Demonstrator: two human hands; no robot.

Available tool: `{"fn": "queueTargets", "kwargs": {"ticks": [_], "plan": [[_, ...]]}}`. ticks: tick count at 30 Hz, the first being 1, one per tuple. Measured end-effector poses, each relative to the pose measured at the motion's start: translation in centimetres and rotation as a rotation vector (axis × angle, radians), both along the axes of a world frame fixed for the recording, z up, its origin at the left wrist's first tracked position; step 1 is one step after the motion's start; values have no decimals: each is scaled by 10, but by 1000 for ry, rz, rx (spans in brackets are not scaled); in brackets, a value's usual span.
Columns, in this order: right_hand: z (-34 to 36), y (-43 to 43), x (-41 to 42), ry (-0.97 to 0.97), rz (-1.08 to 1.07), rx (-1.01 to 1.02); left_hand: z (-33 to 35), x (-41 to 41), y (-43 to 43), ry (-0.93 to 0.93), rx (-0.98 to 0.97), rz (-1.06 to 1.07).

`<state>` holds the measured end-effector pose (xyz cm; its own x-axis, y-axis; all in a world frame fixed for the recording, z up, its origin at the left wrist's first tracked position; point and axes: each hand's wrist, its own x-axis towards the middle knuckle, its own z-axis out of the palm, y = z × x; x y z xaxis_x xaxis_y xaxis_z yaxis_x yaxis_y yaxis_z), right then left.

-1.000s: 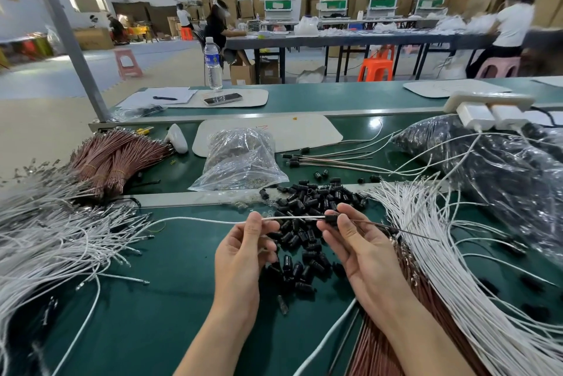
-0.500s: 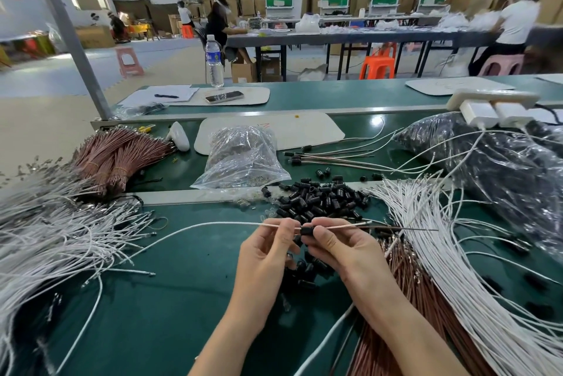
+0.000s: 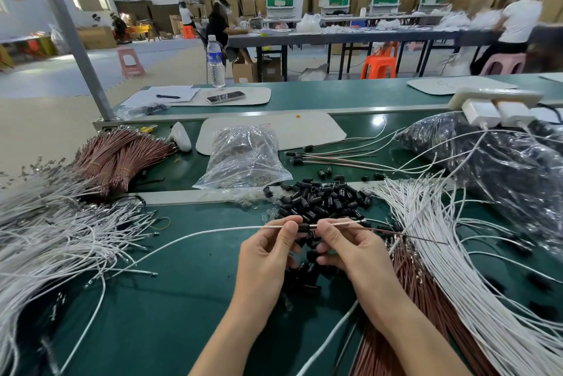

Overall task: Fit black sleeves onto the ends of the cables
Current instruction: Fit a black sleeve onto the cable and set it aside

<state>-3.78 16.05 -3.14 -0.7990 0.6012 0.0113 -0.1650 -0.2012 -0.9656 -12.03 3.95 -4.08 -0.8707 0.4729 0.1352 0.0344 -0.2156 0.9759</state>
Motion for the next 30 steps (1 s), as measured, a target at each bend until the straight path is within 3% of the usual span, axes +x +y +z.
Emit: {"fn": "queueTargets", "kwargs": {"ticks": [15,30], "plan": [[10,34,16,192,-205,-299,9,-39,-24,-354,278,244],[19,70,41,344,-478,-429,8,-48,-32,-435,363,302]]}}
